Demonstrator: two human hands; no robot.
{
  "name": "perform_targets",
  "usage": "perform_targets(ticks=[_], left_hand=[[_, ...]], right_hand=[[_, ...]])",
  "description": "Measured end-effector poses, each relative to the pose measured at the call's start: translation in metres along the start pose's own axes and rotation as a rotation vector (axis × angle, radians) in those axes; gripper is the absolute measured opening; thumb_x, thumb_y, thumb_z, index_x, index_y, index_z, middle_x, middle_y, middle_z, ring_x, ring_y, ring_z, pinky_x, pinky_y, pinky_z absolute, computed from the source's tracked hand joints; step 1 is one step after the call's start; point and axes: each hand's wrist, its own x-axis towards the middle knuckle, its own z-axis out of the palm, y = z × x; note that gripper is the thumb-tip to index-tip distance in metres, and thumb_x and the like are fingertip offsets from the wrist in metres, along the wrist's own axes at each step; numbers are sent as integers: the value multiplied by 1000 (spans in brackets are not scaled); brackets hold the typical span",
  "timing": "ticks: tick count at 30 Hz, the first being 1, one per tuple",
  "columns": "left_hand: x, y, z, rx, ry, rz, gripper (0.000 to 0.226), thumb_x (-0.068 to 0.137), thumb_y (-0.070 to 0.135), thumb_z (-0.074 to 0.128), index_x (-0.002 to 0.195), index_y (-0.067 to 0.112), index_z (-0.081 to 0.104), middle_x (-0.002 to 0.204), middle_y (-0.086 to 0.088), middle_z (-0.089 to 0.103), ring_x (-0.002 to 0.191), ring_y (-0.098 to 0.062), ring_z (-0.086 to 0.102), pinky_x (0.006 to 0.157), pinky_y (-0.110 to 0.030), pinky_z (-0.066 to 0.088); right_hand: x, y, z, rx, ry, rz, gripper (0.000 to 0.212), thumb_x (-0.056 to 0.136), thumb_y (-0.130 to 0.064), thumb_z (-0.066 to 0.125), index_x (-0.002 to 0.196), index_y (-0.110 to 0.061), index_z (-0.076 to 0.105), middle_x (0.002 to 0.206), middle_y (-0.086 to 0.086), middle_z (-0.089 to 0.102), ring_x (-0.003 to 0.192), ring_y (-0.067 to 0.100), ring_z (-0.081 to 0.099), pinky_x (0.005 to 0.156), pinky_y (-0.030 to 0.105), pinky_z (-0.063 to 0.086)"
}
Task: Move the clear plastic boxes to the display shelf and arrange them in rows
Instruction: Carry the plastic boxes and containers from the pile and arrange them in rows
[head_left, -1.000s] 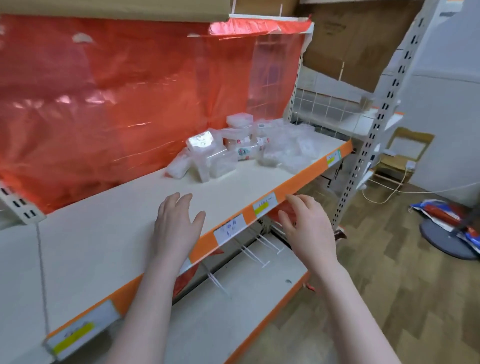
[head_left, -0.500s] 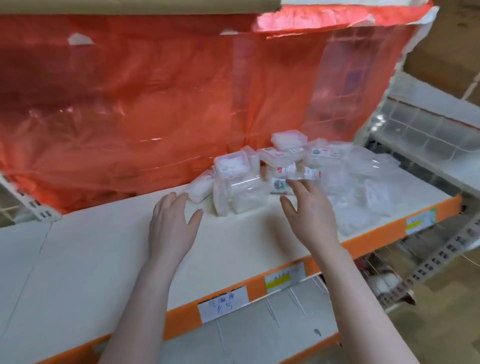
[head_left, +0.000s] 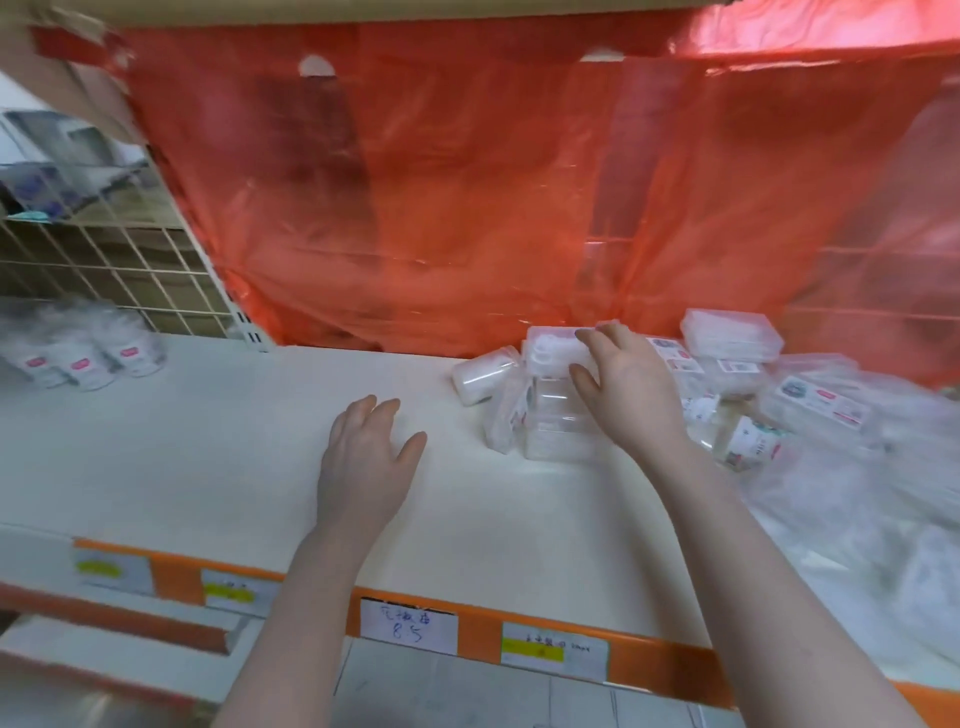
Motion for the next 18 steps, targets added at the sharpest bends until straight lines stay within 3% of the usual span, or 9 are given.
perform_targets(ticks=[6,13,18], left_hand=[[8,-9,-9,-4,21,-38,50,93,32,54,139,13,44,149,-7,35,139,-20,23,110,-32,23],[22,-20,-8,-12,1,-31,50,93,31,54,138,12,45,148,-7,35,139,-21,24,110,-31,22],[30,-19,0,-13,-21,-5,49,93,30,54,138,12,45,148,-7,36,138,-21,25,109,-30,22]], right_hand=[[33,1,9,-82,-108,-88,41,90,-15,54,129,-4,51,123,16,55,114,34,48,92,41,37],[42,4,21,-199,-281,-95,46,93,-25,50,136,-13,41,124,8,53,116,29,46,95,39,31],[42,4,21,-233,-266,-106,55,88,-22,58,138,-11,39,120,9,52,111,29,45,93,38,31]])
